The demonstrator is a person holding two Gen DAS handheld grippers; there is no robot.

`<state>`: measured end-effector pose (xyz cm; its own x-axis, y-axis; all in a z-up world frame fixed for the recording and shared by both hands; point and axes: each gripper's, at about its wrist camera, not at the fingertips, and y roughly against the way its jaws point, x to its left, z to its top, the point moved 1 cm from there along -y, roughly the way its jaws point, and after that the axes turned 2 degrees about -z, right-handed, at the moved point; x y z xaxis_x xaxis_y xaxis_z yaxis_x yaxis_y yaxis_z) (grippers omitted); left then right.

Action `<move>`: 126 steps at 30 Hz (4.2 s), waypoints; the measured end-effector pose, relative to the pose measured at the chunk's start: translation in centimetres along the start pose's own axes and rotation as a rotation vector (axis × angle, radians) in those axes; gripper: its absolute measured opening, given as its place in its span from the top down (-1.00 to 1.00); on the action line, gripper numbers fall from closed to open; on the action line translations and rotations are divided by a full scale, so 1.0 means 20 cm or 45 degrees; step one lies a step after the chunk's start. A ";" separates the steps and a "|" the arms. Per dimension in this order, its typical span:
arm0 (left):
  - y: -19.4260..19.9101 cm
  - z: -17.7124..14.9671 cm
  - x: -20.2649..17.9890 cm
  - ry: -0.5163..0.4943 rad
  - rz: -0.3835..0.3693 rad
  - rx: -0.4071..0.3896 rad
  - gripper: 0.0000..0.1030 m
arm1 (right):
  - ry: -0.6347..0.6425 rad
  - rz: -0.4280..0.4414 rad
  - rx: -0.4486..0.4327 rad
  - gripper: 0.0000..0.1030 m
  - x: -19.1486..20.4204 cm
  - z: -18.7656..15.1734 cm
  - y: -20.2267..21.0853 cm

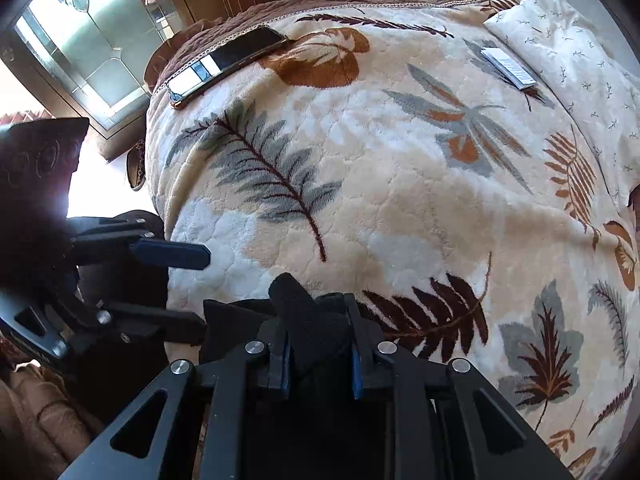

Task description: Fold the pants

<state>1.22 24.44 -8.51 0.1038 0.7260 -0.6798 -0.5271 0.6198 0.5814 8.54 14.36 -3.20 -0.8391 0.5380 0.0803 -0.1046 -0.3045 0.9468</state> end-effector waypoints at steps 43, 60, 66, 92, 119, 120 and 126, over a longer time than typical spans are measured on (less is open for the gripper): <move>-0.62 -0.53 -1.16 -0.446 -0.247 0.457 0.11 | -0.973 -0.238 -0.320 0.23 -0.90 -1.53 0.55; -0.70 -0.49 -0.87 -0.380 0.075 0.322 -0.01 | -1.036 0.008 -0.318 0.27 -0.63 -1.40 0.31; -0.63 -0.49 -0.84 -0.334 0.011 0.302 -0.03 | -0.895 -0.184 -0.326 0.16 -0.58 -1.24 0.46; -0.62 -0.59 -0.81 -0.407 0.101 0.352 0.37 | -0.675 -0.376 -0.019 0.86 -0.70 -0.64 0.13; -1.08 -0.52 -1.87 -1.000 -0.195 0.576 -0.09 | -2.037 -0.143 -0.744 -0.22 -0.42 -2.74 0.82; -1.15 -0.56 -1.94 -1.039 -0.216 0.616 -0.09 | -2.061 -0.108 -0.785 -0.22 -0.39 -2.75 0.81; -1.53 -0.77 -2.18 -1.200 -0.216 0.766 -0.09 | -2.159 -0.029 -0.854 -0.24 -0.29 -2.77 0.68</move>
<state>-0.11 -30.75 -3.48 0.8639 0.3964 -0.3106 0.0198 0.5895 0.8075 -17.55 -36.48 -8.10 0.5083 0.5423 0.6690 -0.6380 -0.2848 0.7155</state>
